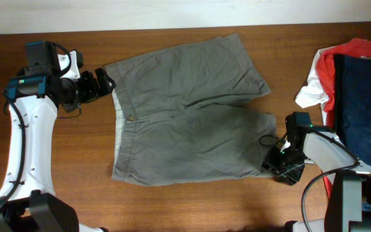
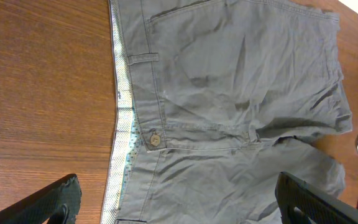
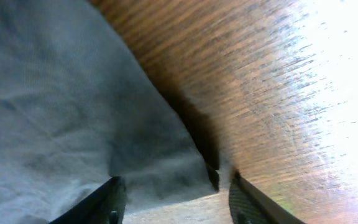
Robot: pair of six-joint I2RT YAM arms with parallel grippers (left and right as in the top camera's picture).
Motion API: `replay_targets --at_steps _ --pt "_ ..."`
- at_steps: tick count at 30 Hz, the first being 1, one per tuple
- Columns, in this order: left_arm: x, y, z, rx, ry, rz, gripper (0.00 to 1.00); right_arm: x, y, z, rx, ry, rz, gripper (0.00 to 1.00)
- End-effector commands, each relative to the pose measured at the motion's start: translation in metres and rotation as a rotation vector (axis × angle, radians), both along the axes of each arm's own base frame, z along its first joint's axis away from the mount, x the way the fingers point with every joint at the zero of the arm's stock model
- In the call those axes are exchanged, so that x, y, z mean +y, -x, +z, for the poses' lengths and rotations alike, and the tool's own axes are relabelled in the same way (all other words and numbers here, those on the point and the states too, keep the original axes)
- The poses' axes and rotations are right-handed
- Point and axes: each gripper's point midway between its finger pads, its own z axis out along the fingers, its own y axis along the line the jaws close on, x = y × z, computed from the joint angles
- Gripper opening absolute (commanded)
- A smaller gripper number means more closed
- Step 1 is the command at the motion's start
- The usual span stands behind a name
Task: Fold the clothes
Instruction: 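Grasp the left leg hem with the left gripper and pull it down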
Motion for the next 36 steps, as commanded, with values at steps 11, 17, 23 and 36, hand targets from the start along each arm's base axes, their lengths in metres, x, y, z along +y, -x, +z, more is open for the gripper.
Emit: replay_targets --at_steps 11,17,23,36 --pt "0.0 0.0 0.0 0.002 0.011 0.001 0.99 -0.002 -0.006 -0.001 -0.012 0.005 -0.007 0.04" --pt "0.0 0.0 0.0 0.002 0.011 0.001 0.99 -0.002 -0.006 -0.001 -0.022 0.003 0.022 0.04" --pt "0.0 -0.002 0.001 -0.009 0.009 0.001 0.99 -0.002 -0.007 -0.001 -0.026 0.003 0.023 0.04" --pt "-0.036 0.196 -0.087 0.327 0.038 0.128 0.31 -0.002 -0.009 -0.001 -0.033 0.004 0.023 0.04"
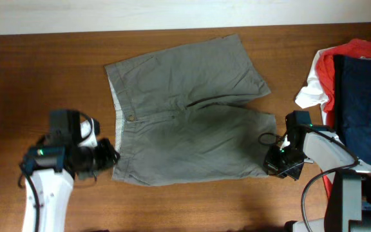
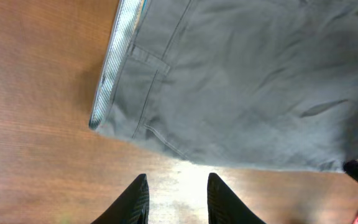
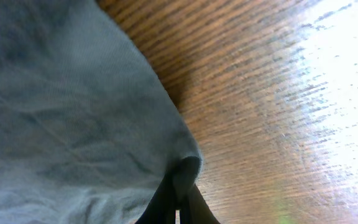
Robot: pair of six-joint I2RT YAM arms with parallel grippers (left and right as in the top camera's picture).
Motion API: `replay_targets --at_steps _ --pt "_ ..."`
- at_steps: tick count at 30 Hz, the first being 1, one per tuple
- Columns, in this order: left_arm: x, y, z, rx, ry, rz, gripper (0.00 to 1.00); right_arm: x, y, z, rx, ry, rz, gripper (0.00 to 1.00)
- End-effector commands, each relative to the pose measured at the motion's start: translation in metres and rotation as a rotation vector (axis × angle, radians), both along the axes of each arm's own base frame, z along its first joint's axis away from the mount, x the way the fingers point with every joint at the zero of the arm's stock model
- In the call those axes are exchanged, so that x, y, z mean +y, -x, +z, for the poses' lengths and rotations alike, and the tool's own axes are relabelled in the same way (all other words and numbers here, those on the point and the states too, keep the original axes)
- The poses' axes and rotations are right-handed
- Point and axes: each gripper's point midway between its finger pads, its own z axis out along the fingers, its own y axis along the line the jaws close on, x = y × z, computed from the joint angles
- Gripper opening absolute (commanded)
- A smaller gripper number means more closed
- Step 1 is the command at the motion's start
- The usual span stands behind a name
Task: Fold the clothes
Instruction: 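Grasp the left leg hem with the left gripper and pull it down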
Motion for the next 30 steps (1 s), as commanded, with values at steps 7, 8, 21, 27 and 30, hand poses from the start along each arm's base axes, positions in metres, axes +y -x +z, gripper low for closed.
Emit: replay_targets --at_steps 7,8,21,27,30 --pt "0.023 0.057 -0.082 0.234 -0.119 0.297 0.4 -0.002 -0.001 -0.001 0.0 0.009 -0.004 0.04" --pt "0.023 0.05 -0.083 0.214 -0.111 0.323 0.47 -0.002 -0.002 -0.001 -0.001 0.009 -0.004 0.04" --pt "0.006 0.027 -0.137 0.371 -0.004 0.359 0.53 -0.002 -0.002 -0.001 -0.001 0.009 -0.004 0.04" --pt "0.007 0.034 -0.137 0.382 -0.029 0.291 0.47 -0.002 -0.002 -0.001 -0.001 0.009 -0.004 0.04" --pt "0.007 0.034 -0.137 0.383 -0.03 0.291 0.37 -0.002 -0.002 -0.001 -0.001 0.009 -0.004 0.04"
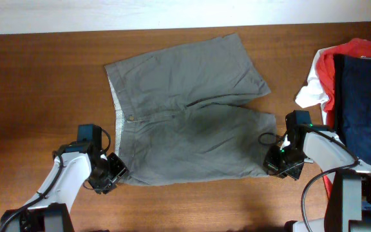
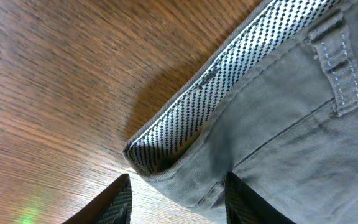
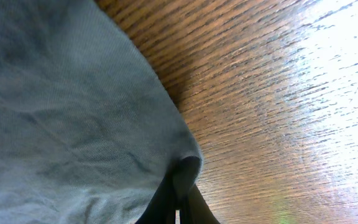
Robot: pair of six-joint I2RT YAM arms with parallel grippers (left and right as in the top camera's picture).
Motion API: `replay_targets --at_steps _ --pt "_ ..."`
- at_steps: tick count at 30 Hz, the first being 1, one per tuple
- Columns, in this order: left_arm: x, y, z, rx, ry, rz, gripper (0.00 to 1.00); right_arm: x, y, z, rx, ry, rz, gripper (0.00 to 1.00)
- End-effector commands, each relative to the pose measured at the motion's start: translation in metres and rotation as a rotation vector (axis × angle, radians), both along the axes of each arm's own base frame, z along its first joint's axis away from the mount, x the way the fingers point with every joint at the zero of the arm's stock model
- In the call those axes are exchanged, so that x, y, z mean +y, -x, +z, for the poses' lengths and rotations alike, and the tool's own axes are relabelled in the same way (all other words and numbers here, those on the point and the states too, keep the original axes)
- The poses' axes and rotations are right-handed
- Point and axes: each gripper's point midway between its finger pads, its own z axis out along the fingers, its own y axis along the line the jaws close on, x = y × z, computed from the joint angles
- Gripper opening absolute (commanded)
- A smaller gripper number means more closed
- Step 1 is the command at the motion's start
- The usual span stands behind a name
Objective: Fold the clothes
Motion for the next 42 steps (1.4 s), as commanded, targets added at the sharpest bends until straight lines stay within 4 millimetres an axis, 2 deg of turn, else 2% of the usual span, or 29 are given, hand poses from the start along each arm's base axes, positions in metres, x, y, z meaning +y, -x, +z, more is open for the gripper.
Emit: replay_targets --at_steps 1,3,5,7,8,9,10,12,16,18,21,24,26,28,30,32,34,36,37,39,40,42 --pt "0.0 0.002 -0.002 0.011 -0.002 -0.018 0.26 -0.002 -0.002 0.0 -0.002 0.009 -0.004 0.04" --pt "0.0 0.002 -0.002 0.01 -0.002 -0.018 0.2 -0.002 -0.002 0.0 -0.001 0.009 -0.004 0.04" --pt "0.0 0.002 -0.002 0.011 -0.002 -0.018 0.06 -0.002 -0.002 0.0 -0.001 0.009 -0.004 0.04" --pt "0.0 0.004 -0.002 0.017 -0.001 -0.019 0.03 -0.002 -0.002 0.0 -0.001 0.009 -0.004 0.04" --pt "0.0 0.006 -0.002 0.024 -0.001 -0.019 0.23 -0.002 -0.002 0.0 -0.001 0.009 -0.004 0.04" --pt "0.001 0.008 -0.002 0.035 -0.012 -0.02 0.33 -0.002 -0.002 0.0 -0.001 0.009 -0.004 0.04" --pt "0.009 0.012 -0.003 0.053 -0.059 -0.023 0.54 -0.002 -0.002 0.0 -0.001 0.009 -0.004 0.04" --pt "0.013 0.012 -0.004 0.051 -0.082 -0.022 0.57 -0.002 -0.002 0.0 -0.002 0.009 -0.004 0.04" --pt "0.011 0.012 -0.014 0.028 -0.072 -0.009 0.36 -0.002 -0.002 -0.001 -0.003 0.009 -0.004 0.04" --pt "0.003 0.008 -0.013 0.01 -0.023 -0.007 0.36 -0.002 -0.002 -0.001 -0.005 0.009 -0.004 0.04" --pt "0.003 0.009 -0.013 0.016 -0.024 -0.008 0.04 -0.002 -0.002 -0.001 -0.003 0.009 -0.004 0.04" --pt "0.003 0.014 -0.012 0.035 -0.023 -0.009 0.01 -0.002 -0.002 0.0 -0.003 0.009 -0.004 0.04" --pt "0.003 0.011 -0.006 0.026 -0.02 -0.073 0.01 -0.003 -0.006 0.009 -0.006 0.009 -0.004 0.04" --pt "0.004 0.006 0.014 0.04 -0.015 -0.134 0.01 -0.004 -0.015 0.036 -0.044 0.011 0.022 0.04" --pt "0.004 0.003 0.04 0.061 -0.01 -0.184 0.01 -0.004 -0.018 0.079 -0.133 0.021 0.028 0.04" --pt "0.004 0.007 0.055 0.075 -0.007 -0.184 0.0 -0.003 -0.013 0.111 -0.223 0.032 0.03 0.04" --pt "0.0 0.02 0.069 0.079 0.007 -0.183 0.0 -0.002 0.0 0.144 -0.296 0.042 0.049 0.04" --pt "-0.001 0.038 0.094 0.025 0.0 -0.194 0.0 -0.001 0.011 0.166 -0.319 0.045 0.071 0.04" --pt "-0.005 0.049 0.115 -0.072 0.007 -0.192 0.01 0.0 0.018 0.182 -0.32 0.045 0.077 0.04" --pt "-0.013 0.06 0.135 -0.187 0.031 -0.189 0.01 0.0 0.015 0.205 -0.376 0.054 0.098 0.04" --pt "-0.014 0.067 0.146 -0.231 0.027 -0.19 0.01 -0.001 0.009 0.229 -0.45 0.066 0.106 0.04" --pt "-0.013 0.059 0.177 -0.337 0.005 -0.193 0.01 -0.002 -0.003 0.275 -0.579 0.093 0.145 0.04"
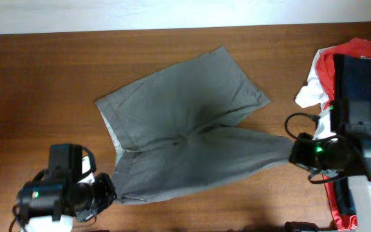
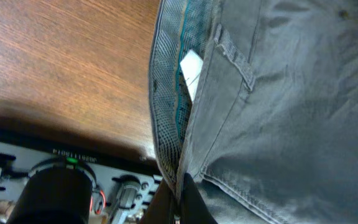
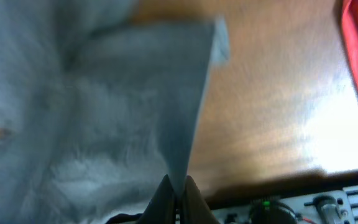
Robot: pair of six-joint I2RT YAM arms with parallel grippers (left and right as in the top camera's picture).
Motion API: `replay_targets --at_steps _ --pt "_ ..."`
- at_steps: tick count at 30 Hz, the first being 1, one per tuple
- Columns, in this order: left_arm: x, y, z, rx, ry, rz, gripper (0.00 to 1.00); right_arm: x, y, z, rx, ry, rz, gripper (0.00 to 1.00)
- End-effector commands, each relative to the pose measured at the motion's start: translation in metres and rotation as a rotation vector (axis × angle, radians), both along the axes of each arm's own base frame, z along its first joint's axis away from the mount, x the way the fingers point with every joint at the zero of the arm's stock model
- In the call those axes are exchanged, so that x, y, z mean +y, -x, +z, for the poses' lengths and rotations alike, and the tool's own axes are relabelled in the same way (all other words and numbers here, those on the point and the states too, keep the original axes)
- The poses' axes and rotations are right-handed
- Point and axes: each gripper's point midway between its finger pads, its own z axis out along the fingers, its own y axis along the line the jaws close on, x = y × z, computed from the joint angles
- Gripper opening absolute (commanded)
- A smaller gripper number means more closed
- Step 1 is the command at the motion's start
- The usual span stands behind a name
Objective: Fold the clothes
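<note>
Grey-green shorts (image 1: pixel 185 138) hang stretched between both arms above the wooden table (image 1: pixel 44 84), tilted across the overhead view. My left gripper (image 1: pixel 108 190) is shut on the waistband corner (image 2: pixel 173 155) at the lower left; the checked inner band and a white label show in the left wrist view. My right gripper (image 1: pixel 293 151) is shut on the hem of the near leg (image 3: pixel 185 124) at the right. The far leg (image 1: pixel 230 84) lies toward the back of the table.
A pile of clothes lies at the right edge: a red garment (image 1: pixel 359 48), a white one (image 1: pixel 314 90) and a dark blue one (image 1: pixel 366 84). The table's front edge and robot base electronics (image 2: pixel 61 186) show below the left gripper.
My left gripper has shut on the waistband corner. Both grippers now hold the shorts higher and farther apart, with the near half pulled taut and the shorts rotated.
The shorts lay flat, my left gripper open by the waistband's far end, my right open at the near leg's hem. The right shut on that hem. The left came to the waistband's near corner, open. Now both are shut and the shorts are raised.
</note>
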Motion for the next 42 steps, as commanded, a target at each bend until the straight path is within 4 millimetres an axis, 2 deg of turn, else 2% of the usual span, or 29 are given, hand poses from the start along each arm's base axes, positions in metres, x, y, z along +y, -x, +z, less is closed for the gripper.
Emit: replay_targets --at_steps 1,3,4,5,8,10,12,14,15,18,21,23,24,26,29,30,31,33,35,36,37,38,39,40,41,42 --pt "0.002 -0.02 0.045 -0.166 -0.019 -0.011 0.01 -0.003 -0.012 0.054 -0.166 0.047 0.049 0.04" --pt "0.014 -0.044 0.078 -0.254 -0.081 0.012 0.01 -0.005 -0.028 0.066 -0.194 0.068 0.095 0.04" --pt "0.02 -0.066 0.09 -0.297 -0.109 0.033 0.01 -0.006 -0.044 0.064 -0.2 0.08 0.119 0.04" --pt "0.021 -0.081 0.092 -0.316 -0.108 0.034 0.01 -0.008 -0.059 0.06 -0.208 0.09 0.142 0.04" --pt "0.024 -0.128 0.067 -0.264 -0.104 0.04 0.01 -0.007 -0.11 0.034 -0.186 0.057 0.179 0.04" --pt "0.037 -0.151 0.054 -0.251 -0.108 0.079 0.01 0.004 -0.14 0.02 -0.196 -0.018 0.213 0.04" --pt "0.053 -0.163 0.048 -0.248 -0.095 0.161 0.01 0.004 -0.16 0.023 -0.235 -0.022 0.219 0.04" --pt "0.066 -0.173 0.052 -0.289 -0.084 0.214 0.01 0.004 -0.182 0.05 -0.347 -0.002 0.22 0.04" --pt "0.066 -0.18 0.056 -0.317 -0.066 0.219 0.01 0.011 -0.186 0.06 -0.384 0.002 0.24 0.04" --pt "0.069 -0.191 0.061 -0.37 -0.077 0.22 0.01 0.037 -0.201 0.056 -0.411 -0.001 0.312 0.04" --pt "0.073 -0.201 0.054 -0.367 -0.083 0.222 0.01 0.052 -0.219 0.01 -0.304 0.025 0.344 0.04" --pt "0.075 -0.21 0.036 -0.323 -0.078 0.221 0.01 0.055 -0.235 -0.025 -0.24 0.016 0.35 0.04" --pt "0.076 -0.217 0.027 -0.312 -0.078 0.221 0.01 0.055 -0.241 -0.034 -0.234 0.015 0.35 0.04" --pt "0.083 -0.231 0.009 -0.289 -0.094 0.226 0.01 0.06 -0.26 -0.044 -0.27 0.018 0.357 0.04" --pt "0.09 -0.249 -0.035 -0.217 -0.111 0.229 0.01 0.074 -0.29 -0.029 -0.414 0.028 0.376 0.04" --pt "0.091 -0.251 -0.051 -0.184 -0.108 0.228 0.01 0.083 -0.292 -0.032 -0.418 0.037 0.392 0.04" --pt "0.091 -0.254 -0.059 -0.171 -0.106 0.227 0.01 0.084 -0.295 -0.038 -0.408 0.062 0.39 0.04" --pt "0.095 -0.256 -0.069 -0.155 -0.121 0.231 0.01 0.091 -0.308 -0.069 -0.381 0.106 0.394 0.04" --pt "0.101 -0.259 -0.069 -0.169 -0.155 0.239 0.01 0.095 -0.321 -0.088 -0.386 0.105 0.398 0.04" --pt "0.101 -0.261 -0.069 -0.174 -0.154 0.239 0.0 0.096 -0.33 -0.105 -0.385 0.105 0.398 0.04" --pt "0.101 -0.261 -0.07 -0.171 -0.154 0.239 0.01 0.097 -0.334 -0.111 -0.388 0.103 0.398 0.04" --pt "0.102 -0.262 -0.071 -0.174 -0.155 0.239 0.13 0.098 -0.337 -0.114 -0.395 0.102 0.398 0.16" --pt "0.102 -0.266 -0.069 -0.193 -0.156 0.24 0.48 0.099 -0.341 -0.113 -0.409 0.097 0.387 0.33" --pt "0.104 -0.279 -0.063 -0.251 -0.156 0.242 0.96 0.101 -0.35 -0.107 -0.456 0.093 0.384 0.59" --pt "0.096 -0.296 -0.046 -0.324 -0.099 0.221 0.99 0.109 -0.355 -0.091 -0.508 0.052 0.404 0.81" --pt "0.087 -0.305 -0.03 -0.362 -0.04 0.201 0.99 0.111 -0.357 -0.071 -0.542 0.023 0.414 0.89"
